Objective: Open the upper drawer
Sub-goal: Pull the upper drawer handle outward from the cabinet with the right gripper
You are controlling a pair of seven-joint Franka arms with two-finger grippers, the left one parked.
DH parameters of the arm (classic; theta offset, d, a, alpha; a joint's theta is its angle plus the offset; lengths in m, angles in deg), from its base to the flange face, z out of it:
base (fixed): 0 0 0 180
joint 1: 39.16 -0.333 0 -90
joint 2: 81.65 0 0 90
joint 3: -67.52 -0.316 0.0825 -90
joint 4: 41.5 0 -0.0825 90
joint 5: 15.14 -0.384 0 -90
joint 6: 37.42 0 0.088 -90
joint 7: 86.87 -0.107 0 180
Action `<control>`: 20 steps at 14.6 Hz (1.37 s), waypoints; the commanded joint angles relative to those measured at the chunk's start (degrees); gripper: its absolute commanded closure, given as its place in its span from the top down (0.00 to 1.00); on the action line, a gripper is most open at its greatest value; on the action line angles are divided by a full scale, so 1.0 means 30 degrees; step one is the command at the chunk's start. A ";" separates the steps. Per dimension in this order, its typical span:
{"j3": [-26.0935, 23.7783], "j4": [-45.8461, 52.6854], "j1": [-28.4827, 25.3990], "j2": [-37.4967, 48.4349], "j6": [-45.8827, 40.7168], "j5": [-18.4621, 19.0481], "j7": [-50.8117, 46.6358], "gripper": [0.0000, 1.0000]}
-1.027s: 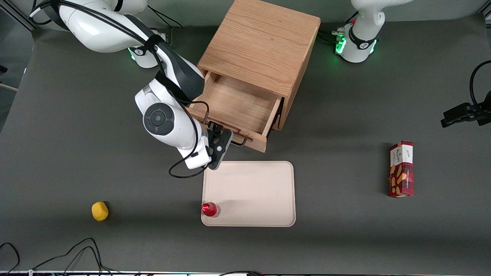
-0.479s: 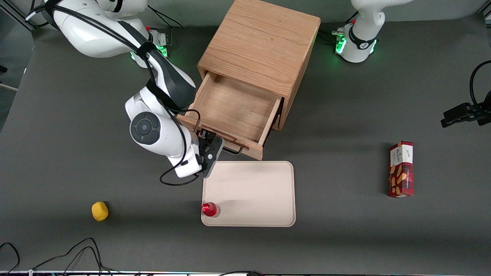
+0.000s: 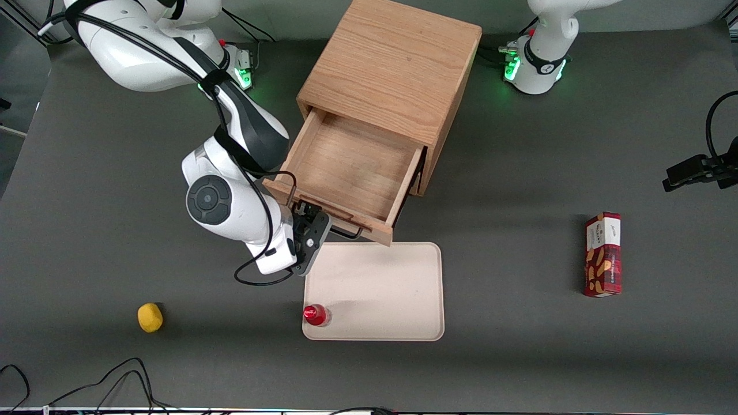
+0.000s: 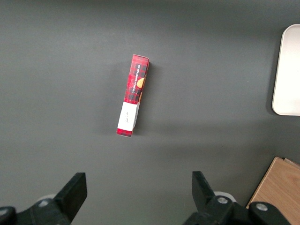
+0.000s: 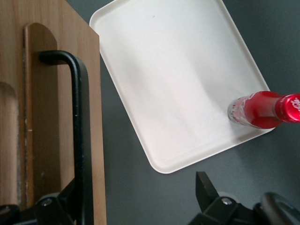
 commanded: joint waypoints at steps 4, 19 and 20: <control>-0.0058 0.1087 0.0183 -0.0645 -0.0070 0.0152 0.0478 1.00; -0.0058 0.1701 0.0359 -0.0762 0.0252 0.0152 0.0537 1.00; -0.0058 0.1818 0.0330 -0.0733 0.0252 0.0152 0.0479 1.00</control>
